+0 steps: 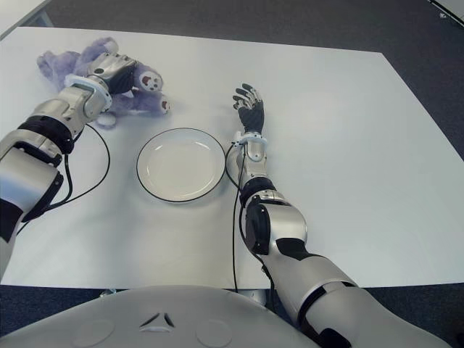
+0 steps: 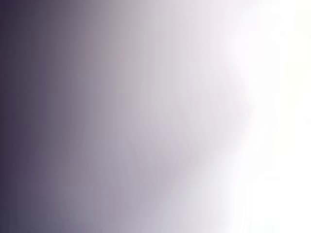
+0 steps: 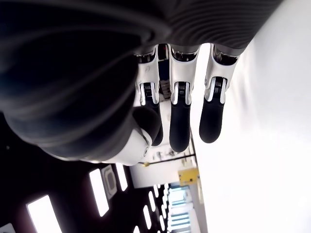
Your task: Put the doll into the plate.
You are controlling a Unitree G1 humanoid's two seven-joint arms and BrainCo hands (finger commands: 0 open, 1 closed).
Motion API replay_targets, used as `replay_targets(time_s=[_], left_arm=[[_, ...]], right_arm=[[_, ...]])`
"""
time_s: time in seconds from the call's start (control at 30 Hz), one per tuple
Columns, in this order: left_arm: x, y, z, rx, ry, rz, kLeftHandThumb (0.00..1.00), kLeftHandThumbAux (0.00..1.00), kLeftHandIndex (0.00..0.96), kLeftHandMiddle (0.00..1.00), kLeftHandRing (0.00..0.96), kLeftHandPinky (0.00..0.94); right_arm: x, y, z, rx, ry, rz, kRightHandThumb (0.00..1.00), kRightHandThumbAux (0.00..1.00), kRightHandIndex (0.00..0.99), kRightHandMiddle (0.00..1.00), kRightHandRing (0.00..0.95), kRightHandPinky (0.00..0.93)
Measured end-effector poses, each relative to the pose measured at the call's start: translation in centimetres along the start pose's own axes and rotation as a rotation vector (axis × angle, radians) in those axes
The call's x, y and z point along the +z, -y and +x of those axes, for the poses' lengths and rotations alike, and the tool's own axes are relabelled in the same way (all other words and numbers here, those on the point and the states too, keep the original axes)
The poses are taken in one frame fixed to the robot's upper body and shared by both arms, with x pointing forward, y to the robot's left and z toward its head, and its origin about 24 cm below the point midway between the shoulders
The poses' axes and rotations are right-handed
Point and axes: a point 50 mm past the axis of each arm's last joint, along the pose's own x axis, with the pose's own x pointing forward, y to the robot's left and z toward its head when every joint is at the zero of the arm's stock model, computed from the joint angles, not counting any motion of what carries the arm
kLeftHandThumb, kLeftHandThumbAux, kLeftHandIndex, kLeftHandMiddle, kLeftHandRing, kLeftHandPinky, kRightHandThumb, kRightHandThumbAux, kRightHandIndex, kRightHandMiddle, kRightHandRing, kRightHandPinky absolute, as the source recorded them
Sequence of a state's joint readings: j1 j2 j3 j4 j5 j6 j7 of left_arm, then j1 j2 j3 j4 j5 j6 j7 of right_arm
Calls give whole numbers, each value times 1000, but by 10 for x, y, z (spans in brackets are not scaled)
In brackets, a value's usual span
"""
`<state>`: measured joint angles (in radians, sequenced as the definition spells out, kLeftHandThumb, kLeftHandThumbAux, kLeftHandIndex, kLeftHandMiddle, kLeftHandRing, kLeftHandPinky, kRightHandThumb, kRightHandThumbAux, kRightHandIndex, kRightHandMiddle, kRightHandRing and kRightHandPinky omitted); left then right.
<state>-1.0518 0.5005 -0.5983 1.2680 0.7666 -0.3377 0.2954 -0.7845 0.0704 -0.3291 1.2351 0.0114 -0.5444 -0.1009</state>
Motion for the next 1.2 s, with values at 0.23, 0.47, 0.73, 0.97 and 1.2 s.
replay_targets(time_s=[0.23, 0.47, 0.73, 0.97, 1.2], left_arm=[[2, -11, 5, 31, 4, 10, 950, 652, 380, 504, 528, 738], [5, -21, 9, 54, 10, 21, 949, 652, 380, 503, 527, 733], [11, -35, 15, 92, 26, 37, 949, 652, 381, 503, 526, 721], [21, -47, 20, 126, 59, 35, 949, 651, 382, 504, 528, 756], [32, -55, 25, 156, 89, 24, 949, 652, 381, 504, 529, 768]], right_arm=[[0, 0, 0, 1, 2, 0, 809, 857, 197, 273, 290, 299], [1, 0, 0, 2, 3, 2, 818, 855, 196, 274, 289, 294], [1, 0, 0, 6, 4, 3, 834, 854, 205, 277, 292, 305], [1, 0, 1, 7, 4, 3, 853, 848, 214, 279, 312, 322], [1, 0, 1, 9, 4, 6, 864, 846, 208, 280, 309, 316]])
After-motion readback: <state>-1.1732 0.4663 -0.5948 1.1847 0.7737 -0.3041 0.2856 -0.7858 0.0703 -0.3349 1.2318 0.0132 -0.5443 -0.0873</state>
